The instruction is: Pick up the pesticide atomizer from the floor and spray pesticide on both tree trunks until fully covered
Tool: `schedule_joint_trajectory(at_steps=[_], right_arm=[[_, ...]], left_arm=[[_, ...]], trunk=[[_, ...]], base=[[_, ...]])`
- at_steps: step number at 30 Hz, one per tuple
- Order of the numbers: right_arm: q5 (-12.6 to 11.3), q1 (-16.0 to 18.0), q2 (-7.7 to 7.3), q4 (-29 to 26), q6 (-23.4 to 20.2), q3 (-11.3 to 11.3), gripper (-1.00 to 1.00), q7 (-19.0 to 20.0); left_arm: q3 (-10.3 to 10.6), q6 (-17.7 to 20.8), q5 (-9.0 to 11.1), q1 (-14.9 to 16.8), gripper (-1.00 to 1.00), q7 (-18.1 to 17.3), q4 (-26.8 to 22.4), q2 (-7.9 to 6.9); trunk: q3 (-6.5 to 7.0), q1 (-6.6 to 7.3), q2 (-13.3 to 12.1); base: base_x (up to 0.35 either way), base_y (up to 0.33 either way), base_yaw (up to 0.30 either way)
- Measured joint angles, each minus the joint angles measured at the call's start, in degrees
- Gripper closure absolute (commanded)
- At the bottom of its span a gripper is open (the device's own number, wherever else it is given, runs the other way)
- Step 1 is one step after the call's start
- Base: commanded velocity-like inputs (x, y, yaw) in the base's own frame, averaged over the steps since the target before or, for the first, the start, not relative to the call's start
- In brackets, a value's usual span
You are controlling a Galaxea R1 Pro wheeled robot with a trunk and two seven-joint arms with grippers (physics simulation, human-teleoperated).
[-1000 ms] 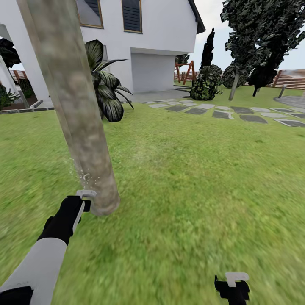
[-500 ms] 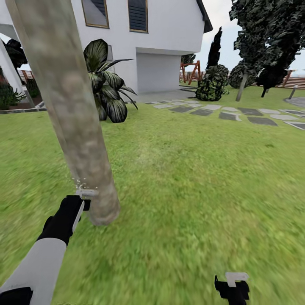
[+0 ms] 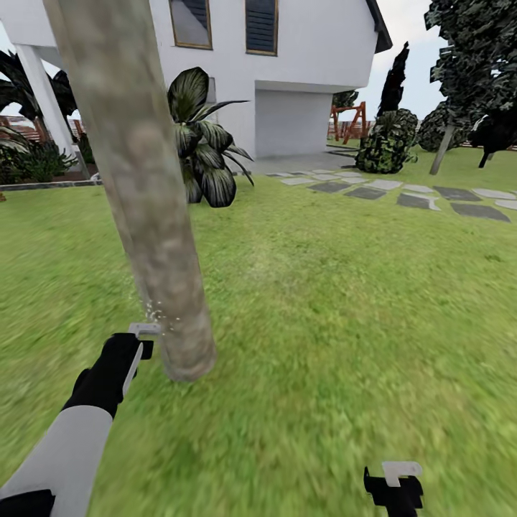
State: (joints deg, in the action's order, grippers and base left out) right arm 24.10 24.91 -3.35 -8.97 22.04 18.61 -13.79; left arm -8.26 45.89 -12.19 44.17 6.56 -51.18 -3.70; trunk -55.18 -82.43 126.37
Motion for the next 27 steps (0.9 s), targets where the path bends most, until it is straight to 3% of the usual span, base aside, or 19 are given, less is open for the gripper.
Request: schedule_joint_trajectory(at_steps=[11,27], right_arm=[[0.0,0.0,0.00,0.0,0.0,0.1,-1.00,0.0],[0.0,0.0,0.00,0.0,0.0,0.0,-1.00,0.0]], left_arm=[[0.2,0.1,0.0,0.0,1.00,0.0,0.0,0.00],[-0.1,0.1,-0.3,-0.1,1.00,0.0,-2.1,0.00]], trunk=[[0.00,0.00,0.0],[0.00,-0.02,0.0]], base=[[0.209,-0.206,0.000],[0.010,-0.279,0.012]])
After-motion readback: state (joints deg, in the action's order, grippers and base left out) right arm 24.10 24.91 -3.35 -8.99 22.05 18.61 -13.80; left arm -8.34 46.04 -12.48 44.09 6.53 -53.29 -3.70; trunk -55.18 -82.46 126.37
